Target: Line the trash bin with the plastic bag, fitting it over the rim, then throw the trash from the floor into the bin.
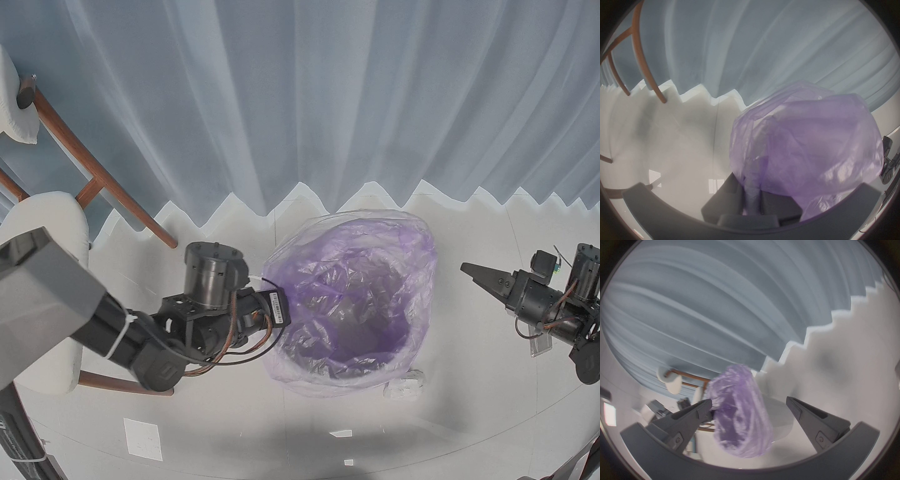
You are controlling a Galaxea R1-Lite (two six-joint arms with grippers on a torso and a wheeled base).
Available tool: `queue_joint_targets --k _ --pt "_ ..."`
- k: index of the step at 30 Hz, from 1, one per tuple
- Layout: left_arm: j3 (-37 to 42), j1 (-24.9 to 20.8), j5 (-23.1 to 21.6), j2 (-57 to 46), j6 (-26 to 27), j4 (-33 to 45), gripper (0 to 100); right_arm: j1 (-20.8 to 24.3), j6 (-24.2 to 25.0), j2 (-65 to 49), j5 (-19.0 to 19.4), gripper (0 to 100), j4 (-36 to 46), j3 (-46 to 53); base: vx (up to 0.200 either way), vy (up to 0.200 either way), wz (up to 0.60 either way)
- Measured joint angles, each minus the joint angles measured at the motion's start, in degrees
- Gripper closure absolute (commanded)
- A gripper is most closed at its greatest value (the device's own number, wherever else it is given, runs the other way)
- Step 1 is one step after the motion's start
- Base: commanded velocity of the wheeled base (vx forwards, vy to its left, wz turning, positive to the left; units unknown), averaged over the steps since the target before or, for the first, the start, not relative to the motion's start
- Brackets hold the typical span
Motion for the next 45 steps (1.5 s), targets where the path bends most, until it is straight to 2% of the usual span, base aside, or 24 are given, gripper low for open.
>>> queue_joint_targets --k 4,9,17,24,31,32,34,39,45 --pt "5.8 0.0 -0.2 -5.4 0.0 -2.3 100 0.7 9.1 -5.9 3.3 0 2.1 2.1 0.000 0.000 0.00" --pt "8.4 0.0 -0.3 -10.0 -0.1 -3.9 100 2.7 16.2 -8.7 4.6 0 3.1 2.4 0.000 0.000 0.00" --pt "10.9 -1.5 -0.4 -13.2 0.0 -4.5 100 7.8 17.4 -6.2 4.8 0 2.8 -1.1 0.000 0.000 0.00" --pt "12.5 -2.6 -0.4 -14.4 -0.1 -4.6 100 9.0 17.4 -0.6 4.7 0 -1.3 -7.9 0.000 0.000 0.00" --pt "13.1 -3.1 -0.7 -14.9 -0.2 -4.6 100 10.5 17.4 3.9 4.0 0 -2.0 -12.5 0.000 0.000 0.00" --pt "13.1 -3.1 -0.7 -15.0 -0.2 -4.6 100 10.6 17.4 4.1 3.9 100 -2.1 -12.6 0.000 0.000 0.00" --pt "13.1 -3.1 -0.7 -15.0 -0.2 -4.6 100 10.8 17.4 4.6 3.6 100 -2.1 -12.8 0.000 0.000 0.00" --pt "13.4 -3.4 -0.7 -15.1 -0.1 -4.7 100 11.6 17.5 6.1 -0.4 100 -2.7 -13.6 0.000 0.000 0.00" --pt "15.2 -4.2 -1.2 -15.9 0.0 -4.8 100 11.7 17.6 7.1 -0.7 100 -2.9 -13.8 0.000 0.000 0.00"
